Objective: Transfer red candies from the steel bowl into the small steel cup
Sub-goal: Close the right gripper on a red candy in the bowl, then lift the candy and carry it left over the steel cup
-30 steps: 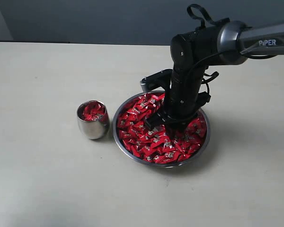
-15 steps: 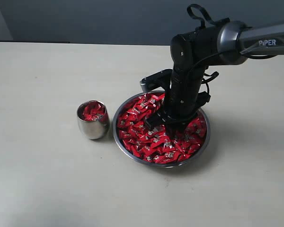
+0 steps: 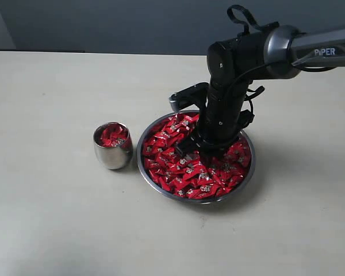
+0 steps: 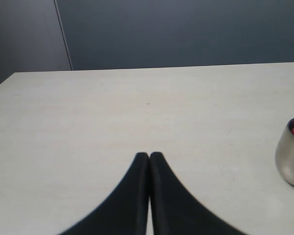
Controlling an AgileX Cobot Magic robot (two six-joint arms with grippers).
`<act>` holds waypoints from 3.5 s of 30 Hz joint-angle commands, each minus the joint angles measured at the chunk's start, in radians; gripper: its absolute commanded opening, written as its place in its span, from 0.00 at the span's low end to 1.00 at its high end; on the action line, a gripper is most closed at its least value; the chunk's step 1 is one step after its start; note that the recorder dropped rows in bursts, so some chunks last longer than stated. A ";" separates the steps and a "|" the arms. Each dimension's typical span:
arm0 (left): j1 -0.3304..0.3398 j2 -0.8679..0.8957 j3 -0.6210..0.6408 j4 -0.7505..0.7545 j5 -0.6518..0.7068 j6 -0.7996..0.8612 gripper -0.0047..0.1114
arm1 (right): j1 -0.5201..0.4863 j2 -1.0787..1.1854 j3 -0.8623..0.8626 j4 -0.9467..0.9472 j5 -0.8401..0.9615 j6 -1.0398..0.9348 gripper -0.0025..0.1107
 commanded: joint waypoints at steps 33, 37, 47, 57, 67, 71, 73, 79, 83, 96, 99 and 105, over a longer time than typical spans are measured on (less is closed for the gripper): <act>-0.002 -0.004 0.004 0.001 -0.002 -0.003 0.04 | 0.001 0.040 -0.004 -0.007 0.076 0.031 0.30; -0.002 -0.004 0.004 0.001 -0.002 -0.003 0.04 | 0.001 0.024 -0.004 -0.009 0.076 0.031 0.30; -0.002 -0.004 0.004 0.001 -0.002 -0.003 0.04 | 0.001 0.002 -0.004 -0.011 0.083 0.041 0.19; -0.002 -0.004 0.004 0.001 -0.002 -0.003 0.04 | 0.001 0.002 -0.004 -0.011 0.085 0.043 0.14; -0.002 -0.004 0.004 0.001 -0.002 -0.003 0.04 | 0.001 0.000 -0.004 -0.025 0.079 0.041 0.01; -0.002 -0.004 0.004 0.001 -0.002 -0.003 0.04 | 0.001 -0.016 -0.006 -0.030 0.062 0.041 0.01; -0.002 -0.004 0.004 0.001 -0.002 -0.003 0.04 | 0.001 -0.029 -0.006 -0.030 0.054 0.041 0.01; -0.002 -0.004 0.004 0.001 -0.002 -0.003 0.04 | 0.001 -0.064 -0.022 -0.030 0.031 0.041 0.01; -0.002 -0.004 0.004 0.001 -0.002 -0.003 0.04 | 0.001 -0.076 -0.067 -0.030 0.054 0.041 0.01; -0.002 -0.004 0.004 0.001 -0.002 -0.003 0.04 | 0.013 -0.077 -0.343 0.236 0.012 -0.118 0.01; -0.002 -0.004 0.004 0.001 -0.002 -0.003 0.04 | 0.060 -0.027 -0.431 0.234 0.026 -0.141 0.01; -0.002 -0.004 0.004 0.001 -0.002 -0.003 0.04 | 0.136 0.087 -0.544 0.232 0.072 -0.141 0.01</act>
